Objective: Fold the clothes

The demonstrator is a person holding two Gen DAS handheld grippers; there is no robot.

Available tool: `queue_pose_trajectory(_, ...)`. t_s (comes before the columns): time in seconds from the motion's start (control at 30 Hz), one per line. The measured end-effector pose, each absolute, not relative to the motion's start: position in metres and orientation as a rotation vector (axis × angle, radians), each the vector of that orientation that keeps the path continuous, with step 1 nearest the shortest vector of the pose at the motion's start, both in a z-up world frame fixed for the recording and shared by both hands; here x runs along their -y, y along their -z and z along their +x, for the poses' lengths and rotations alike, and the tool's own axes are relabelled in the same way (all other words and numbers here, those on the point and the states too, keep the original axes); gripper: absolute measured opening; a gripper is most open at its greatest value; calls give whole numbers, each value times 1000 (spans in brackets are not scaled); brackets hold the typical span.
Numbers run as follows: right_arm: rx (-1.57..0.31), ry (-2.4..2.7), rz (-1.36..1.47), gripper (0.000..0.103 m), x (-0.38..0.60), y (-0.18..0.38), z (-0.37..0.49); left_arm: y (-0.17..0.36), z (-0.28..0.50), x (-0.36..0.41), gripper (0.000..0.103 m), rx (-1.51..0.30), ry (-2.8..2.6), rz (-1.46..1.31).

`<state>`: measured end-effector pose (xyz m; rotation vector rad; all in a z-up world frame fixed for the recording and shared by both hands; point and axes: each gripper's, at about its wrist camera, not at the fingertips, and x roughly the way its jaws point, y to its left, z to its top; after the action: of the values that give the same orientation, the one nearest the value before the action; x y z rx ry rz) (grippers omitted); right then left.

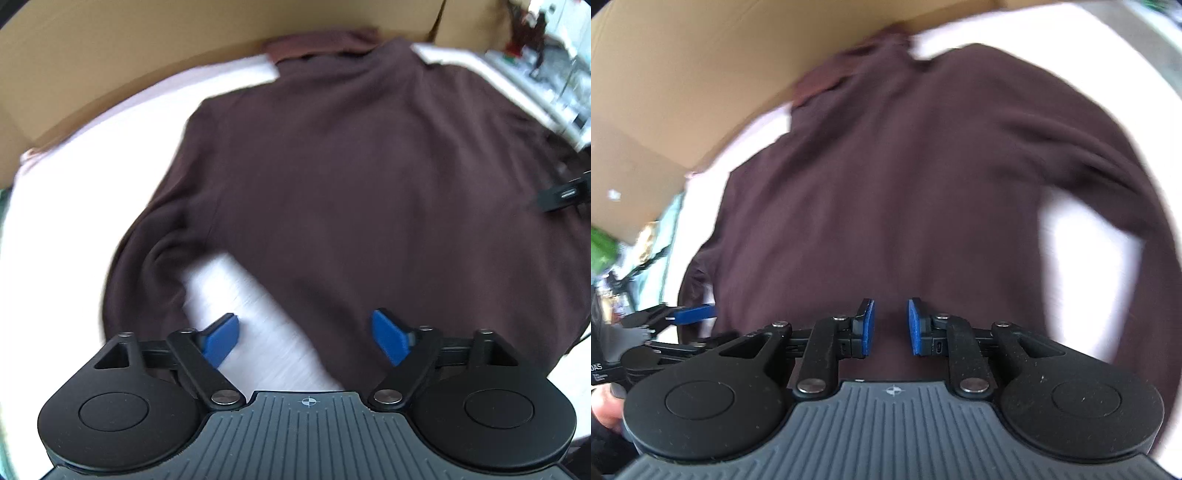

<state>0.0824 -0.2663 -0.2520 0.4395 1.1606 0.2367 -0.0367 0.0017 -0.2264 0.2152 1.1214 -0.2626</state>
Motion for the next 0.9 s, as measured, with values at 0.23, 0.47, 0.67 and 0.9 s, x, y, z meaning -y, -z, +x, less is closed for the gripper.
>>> queue_pose_trajectory(0.23, -1133, -49, 422, 30, 318, 241, 39, 221, -61, -46, 84, -1138, 86, 192)
queue_pose_trajectory(0.47, -1096, -127, 438, 40, 330, 233, -3, 222, -77, -44, 84, -1138, 20, 301)
queue_pose_trajectory(0.67, -1156, -103, 254, 37, 319, 235, -9, 222, -90, -41, 86, -1134, -34, 395)
queue_pose_trajectory(0.9, -1131, 61, 174, 57, 354, 225, -22, 206, -100, -62, 88, -1123, -123, 360)
